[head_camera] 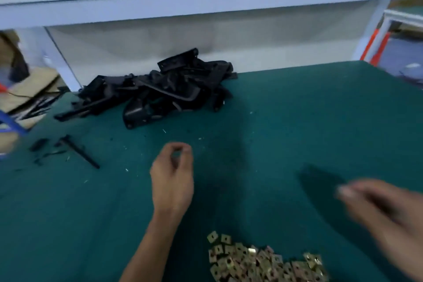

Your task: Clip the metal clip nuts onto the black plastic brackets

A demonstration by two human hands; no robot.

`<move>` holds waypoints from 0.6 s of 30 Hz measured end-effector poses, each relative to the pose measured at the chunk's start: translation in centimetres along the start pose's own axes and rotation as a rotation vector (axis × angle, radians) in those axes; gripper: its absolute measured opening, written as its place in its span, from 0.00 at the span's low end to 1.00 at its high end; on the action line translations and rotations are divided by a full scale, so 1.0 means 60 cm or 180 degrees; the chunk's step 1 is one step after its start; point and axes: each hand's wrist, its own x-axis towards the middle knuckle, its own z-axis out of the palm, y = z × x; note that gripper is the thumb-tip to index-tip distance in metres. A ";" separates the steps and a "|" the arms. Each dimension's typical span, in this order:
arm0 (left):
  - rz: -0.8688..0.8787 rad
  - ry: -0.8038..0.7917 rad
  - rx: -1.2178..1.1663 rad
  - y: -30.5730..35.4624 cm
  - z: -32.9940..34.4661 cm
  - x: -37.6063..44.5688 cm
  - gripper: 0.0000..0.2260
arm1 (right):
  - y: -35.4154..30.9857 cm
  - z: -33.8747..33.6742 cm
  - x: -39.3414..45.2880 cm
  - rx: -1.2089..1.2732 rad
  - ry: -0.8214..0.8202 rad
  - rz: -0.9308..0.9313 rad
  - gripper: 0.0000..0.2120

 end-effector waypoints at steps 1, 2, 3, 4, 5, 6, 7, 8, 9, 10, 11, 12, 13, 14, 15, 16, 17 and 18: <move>0.0069 -0.0137 0.0128 -0.003 0.003 0.004 0.07 | -0.042 0.028 0.042 0.0042 -0.0027 -0.0151 0.15; 0.0085 -0.0193 0.0146 -0.006 0.006 0.009 0.07 | -0.068 0.057 0.084 0.0161 -0.0057 -0.0485 0.10; 0.0059 -0.0186 0.0121 -0.010 0.008 0.013 0.07 | -0.089 0.093 0.140 0.0139 -0.0246 -0.0753 0.05; 0.0036 -0.0141 0.0072 -0.012 0.009 0.015 0.07 | -0.109 0.129 0.196 0.0010 -0.0337 -0.1010 0.03; 0.0012 -0.0128 0.0024 -0.012 0.009 0.015 0.06 | -0.132 0.167 0.246 -0.0118 -0.0409 -0.1175 0.06; 0.0026 -0.0121 0.0025 -0.013 0.008 0.016 0.06 | -0.153 0.204 0.290 -0.0291 -0.0470 -0.1301 0.10; 0.0040 -0.0183 0.0058 -0.013 0.008 0.017 0.06 | -0.171 0.236 0.327 -0.0499 -0.0474 -0.1404 0.15; 0.0074 -0.0245 0.0122 -0.015 0.008 0.017 0.06 | -0.187 0.263 0.360 -0.0739 -0.0462 -0.1572 0.19; 0.0076 -0.0297 0.0197 -0.015 0.007 0.018 0.07 | -0.200 0.289 0.391 -0.1061 -0.0370 -0.1709 0.23; 0.0073 -0.0328 0.0238 -0.017 0.007 0.018 0.07 | -0.210 0.314 0.415 -0.1488 -0.0298 -0.1783 0.26; 0.0039 -0.0349 0.0258 -0.019 0.007 0.017 0.07 | -0.217 0.333 0.433 -0.1944 -0.0299 -0.1848 0.25; 0.0022 -0.0373 0.0266 -0.019 0.007 0.016 0.07 | -0.221 0.348 0.445 -0.2331 -0.0327 -0.1891 0.22; 0.0003 -0.0403 0.0279 -0.018 0.007 0.016 0.08 | -0.223 0.357 0.453 -0.2622 -0.0317 -0.1950 0.19; 0.0017 -0.0408 0.0302 -0.017 0.007 0.017 0.08 | -0.223 0.363 0.459 -0.2824 -0.0258 -0.2046 0.16; 0.0022 -0.0395 0.0338 -0.016 0.007 0.017 0.09 | -0.224 0.365 0.463 -0.2964 -0.0174 -0.2126 0.13; 0.0021 -0.0373 0.0368 -0.015 0.008 0.017 0.10 | -0.225 0.363 0.465 -0.3062 -0.0079 -0.2194 0.10; 0.0024 -0.0352 0.0384 -0.014 0.008 0.017 0.11 | -0.228 0.359 0.466 -0.3059 0.0020 -0.2264 0.08; 0.0030 -0.0335 0.0391 -0.016 0.009 0.017 0.11 | -0.231 0.353 0.466 -0.2924 0.0110 -0.2330 0.07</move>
